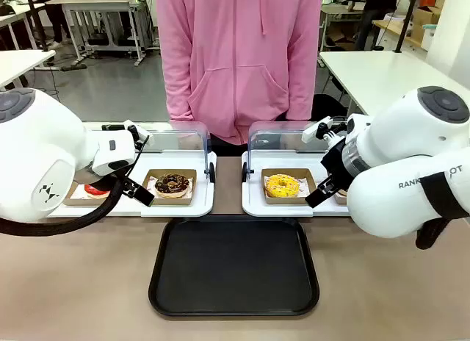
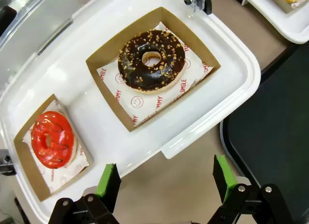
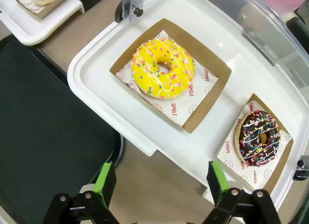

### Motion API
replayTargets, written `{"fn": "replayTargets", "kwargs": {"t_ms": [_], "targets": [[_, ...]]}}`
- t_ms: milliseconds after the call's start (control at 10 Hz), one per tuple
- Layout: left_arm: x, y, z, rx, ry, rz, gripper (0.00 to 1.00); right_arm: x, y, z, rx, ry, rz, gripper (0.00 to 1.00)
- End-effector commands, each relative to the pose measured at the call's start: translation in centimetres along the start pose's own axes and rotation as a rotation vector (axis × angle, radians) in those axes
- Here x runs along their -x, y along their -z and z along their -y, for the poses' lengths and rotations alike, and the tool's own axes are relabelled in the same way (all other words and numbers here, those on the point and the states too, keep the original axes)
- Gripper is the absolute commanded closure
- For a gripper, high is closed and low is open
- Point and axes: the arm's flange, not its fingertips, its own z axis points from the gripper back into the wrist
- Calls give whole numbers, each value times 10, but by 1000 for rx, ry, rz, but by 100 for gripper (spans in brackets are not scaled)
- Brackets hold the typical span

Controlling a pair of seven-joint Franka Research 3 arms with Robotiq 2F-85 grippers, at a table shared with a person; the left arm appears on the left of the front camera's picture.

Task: Move the fourth donut from the left to the tray.
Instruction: Pick up the Paper togo box containing the Donut indicated by the person and place it on the Handle tray.

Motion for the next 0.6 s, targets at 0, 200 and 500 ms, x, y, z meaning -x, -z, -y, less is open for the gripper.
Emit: {"fn": "replayTargets", "kwargs": {"t_ms": [0, 200, 500], "targets": [[0, 0, 0, 0, 0, 0, 0, 0, 0, 0, 0, 0, 0, 0], [0, 0, 0, 0, 0, 0, 0, 0, 0, 0, 0, 0, 0, 0], [0, 0, 0, 0, 0, 0, 0, 0, 0, 0, 0, 0, 0, 0]]}}
